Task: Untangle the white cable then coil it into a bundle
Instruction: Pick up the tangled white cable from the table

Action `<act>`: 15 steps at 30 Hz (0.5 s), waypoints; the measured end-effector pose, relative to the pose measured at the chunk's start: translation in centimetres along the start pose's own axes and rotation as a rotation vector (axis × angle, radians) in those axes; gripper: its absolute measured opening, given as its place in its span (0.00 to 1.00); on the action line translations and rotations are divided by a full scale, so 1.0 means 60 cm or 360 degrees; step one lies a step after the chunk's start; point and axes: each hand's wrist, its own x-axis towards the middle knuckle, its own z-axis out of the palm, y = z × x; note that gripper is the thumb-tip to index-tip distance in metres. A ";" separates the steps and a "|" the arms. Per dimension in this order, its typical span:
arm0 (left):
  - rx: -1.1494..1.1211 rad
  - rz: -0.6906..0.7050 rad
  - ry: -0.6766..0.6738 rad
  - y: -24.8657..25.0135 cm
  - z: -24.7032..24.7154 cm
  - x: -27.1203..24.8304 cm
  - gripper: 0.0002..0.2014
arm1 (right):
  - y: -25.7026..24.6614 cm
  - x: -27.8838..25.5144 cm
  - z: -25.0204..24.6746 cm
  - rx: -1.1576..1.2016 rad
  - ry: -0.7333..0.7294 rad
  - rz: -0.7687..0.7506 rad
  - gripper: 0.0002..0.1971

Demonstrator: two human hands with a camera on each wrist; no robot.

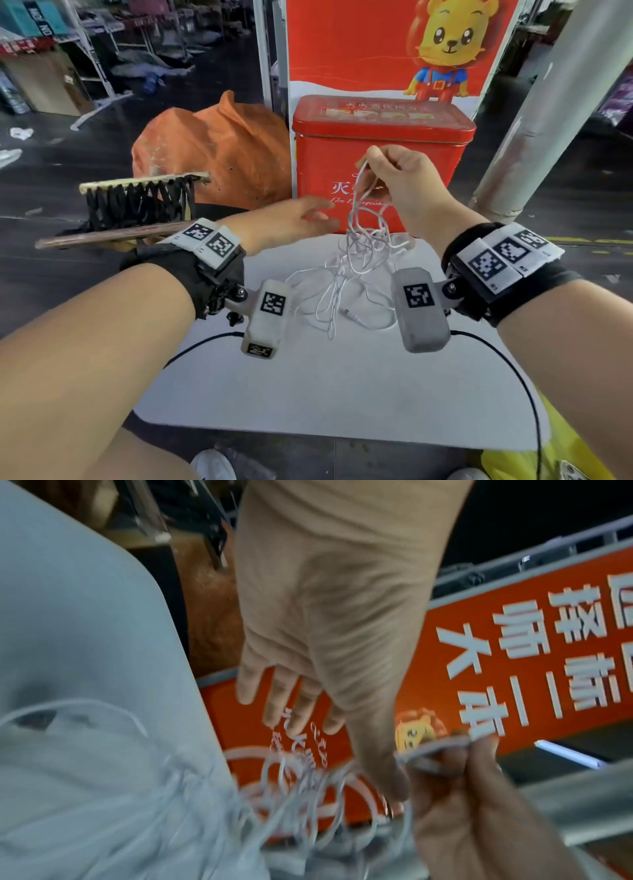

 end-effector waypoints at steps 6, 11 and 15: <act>0.0164 -0.0344 -0.0082 -0.019 0.049 0.015 0.33 | -0.013 0.000 0.003 0.0527 0.0146 -0.0076 0.14; -0.0236 -0.0283 0.0129 -0.030 0.040 0.017 0.10 | 0.001 0.007 -0.019 0.0423 0.0388 0.0049 0.10; -0.0608 -0.0136 0.0468 -0.019 0.008 0.014 0.19 | 0.028 0.011 -0.023 -0.0266 0.0325 0.0496 0.22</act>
